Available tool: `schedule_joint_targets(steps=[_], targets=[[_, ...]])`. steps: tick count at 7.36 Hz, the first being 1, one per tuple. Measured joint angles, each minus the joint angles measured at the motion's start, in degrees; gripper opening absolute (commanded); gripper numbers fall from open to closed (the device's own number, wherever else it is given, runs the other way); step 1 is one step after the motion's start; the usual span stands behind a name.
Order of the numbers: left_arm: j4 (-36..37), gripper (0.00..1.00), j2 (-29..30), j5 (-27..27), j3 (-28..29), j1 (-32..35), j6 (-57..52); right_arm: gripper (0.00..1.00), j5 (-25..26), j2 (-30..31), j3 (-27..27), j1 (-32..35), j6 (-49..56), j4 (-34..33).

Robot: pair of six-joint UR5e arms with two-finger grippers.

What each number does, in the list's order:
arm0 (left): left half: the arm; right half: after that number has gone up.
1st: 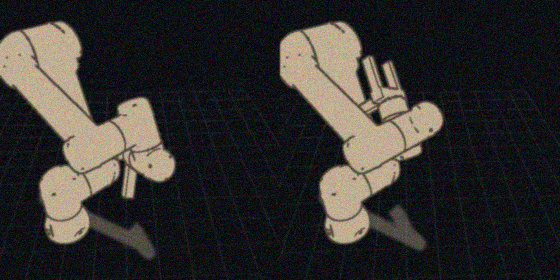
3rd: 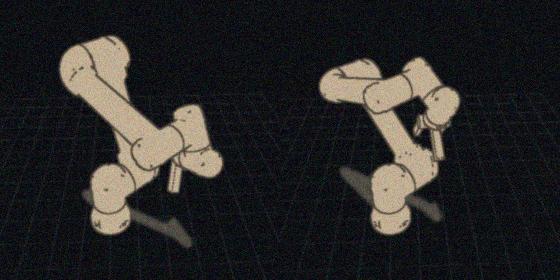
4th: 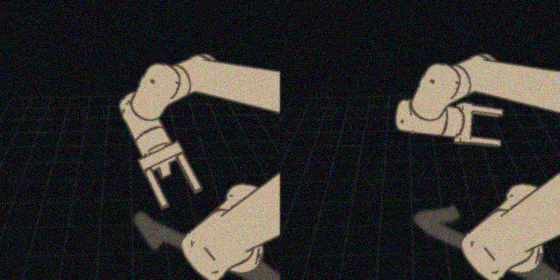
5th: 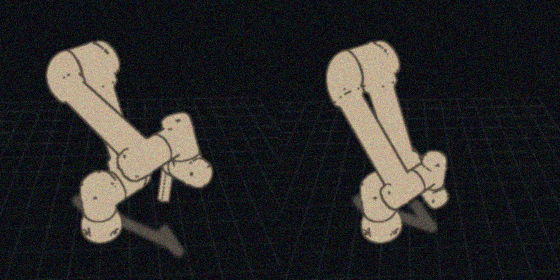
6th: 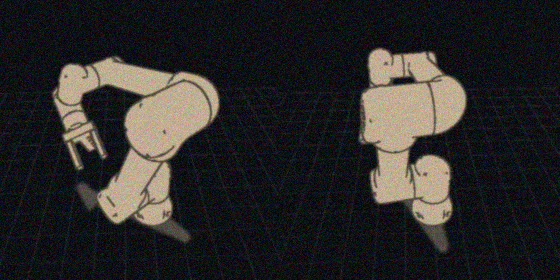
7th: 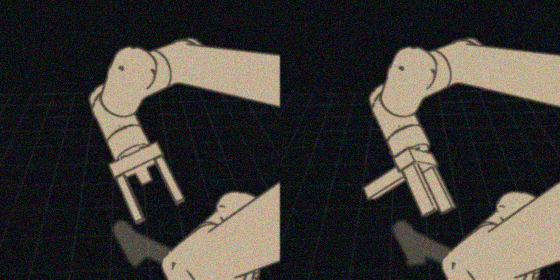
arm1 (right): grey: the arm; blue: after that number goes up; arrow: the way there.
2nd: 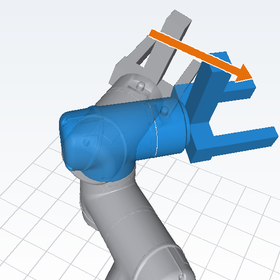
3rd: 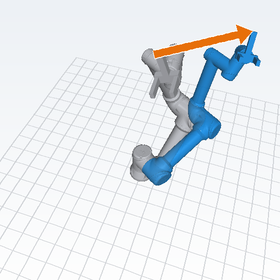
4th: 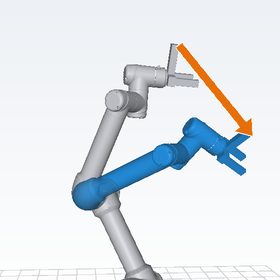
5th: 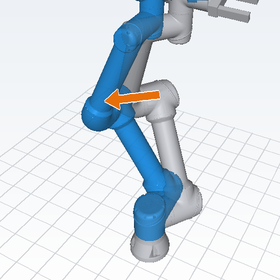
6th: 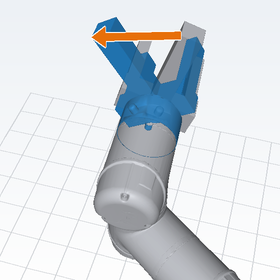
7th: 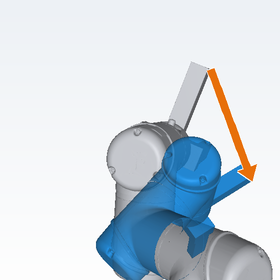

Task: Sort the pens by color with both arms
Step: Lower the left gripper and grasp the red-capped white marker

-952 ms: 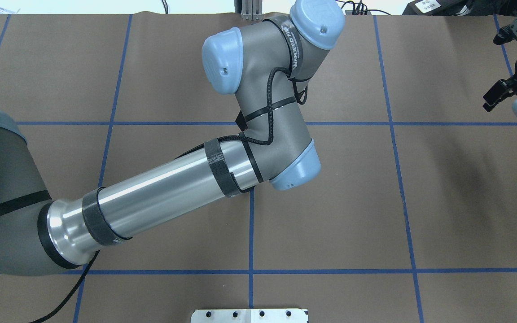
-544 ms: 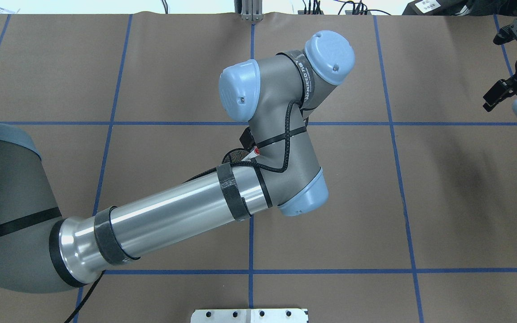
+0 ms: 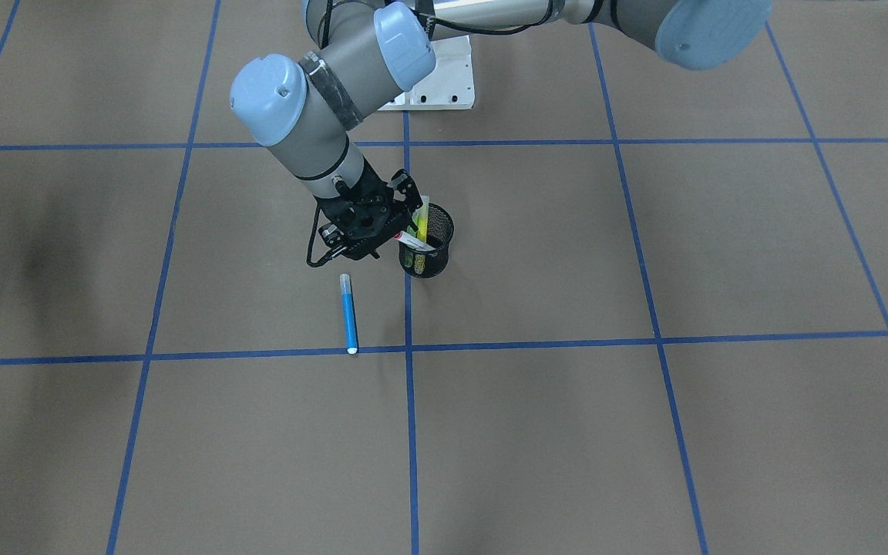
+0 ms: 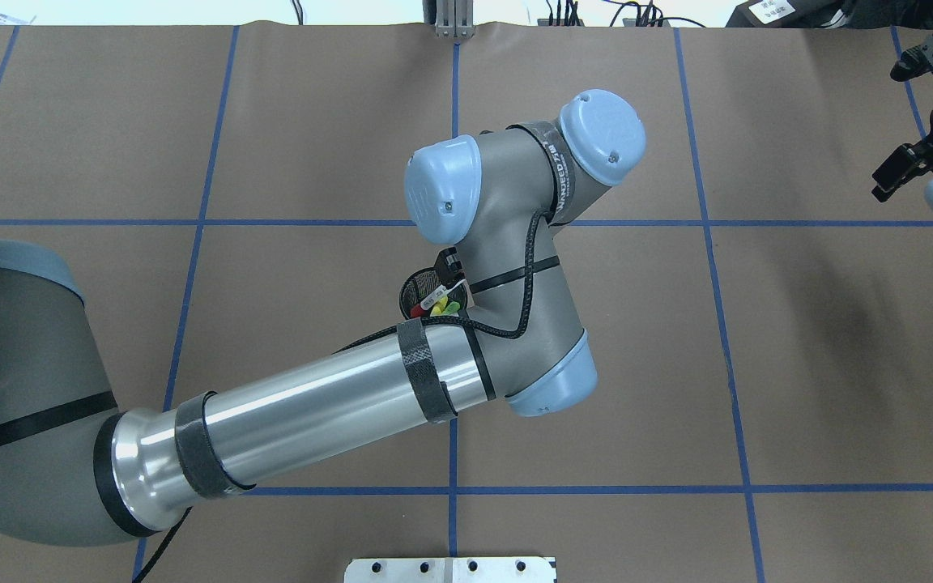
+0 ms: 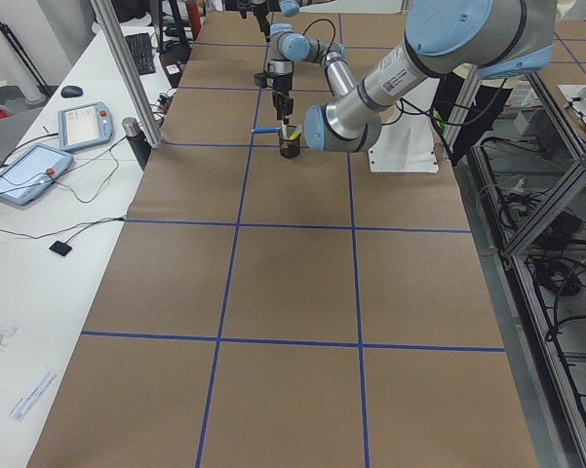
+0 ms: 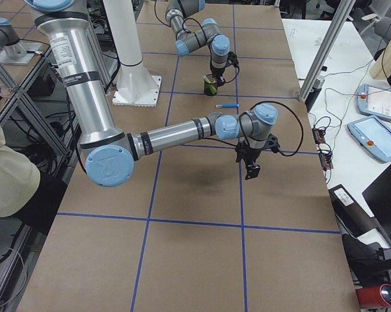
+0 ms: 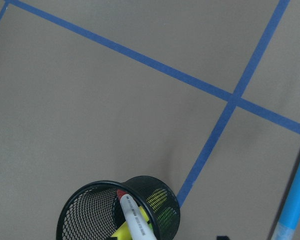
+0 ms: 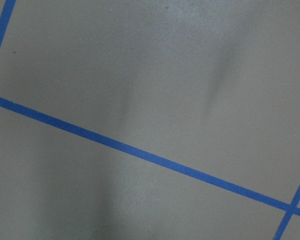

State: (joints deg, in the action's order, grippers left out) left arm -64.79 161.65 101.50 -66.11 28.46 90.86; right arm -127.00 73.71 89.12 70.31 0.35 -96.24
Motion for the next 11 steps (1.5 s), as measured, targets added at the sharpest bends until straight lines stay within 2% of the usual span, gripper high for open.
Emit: schedule_joint_targets(steps=[3, 9, 11], targets=[[1.08, 0.46, -0.01, -0.8, -0.32, -0.6, -0.76, 0.99, 0.0, 0.0, 0.0, 0.0, -0.02, 0.0], [2.91, 0.28, -0.37, -1.92, -1.41, -0.78, -0.87, 0.99, 0.0, 0.03, 0.0, 0.0, -0.01, 0.0], [2.97, 0.19, -0.43, -2.15, -1.41, -0.76, -0.9, 0.99, 0.0, 0.03, 0.0, 0.0, 0.0, 0.0]])
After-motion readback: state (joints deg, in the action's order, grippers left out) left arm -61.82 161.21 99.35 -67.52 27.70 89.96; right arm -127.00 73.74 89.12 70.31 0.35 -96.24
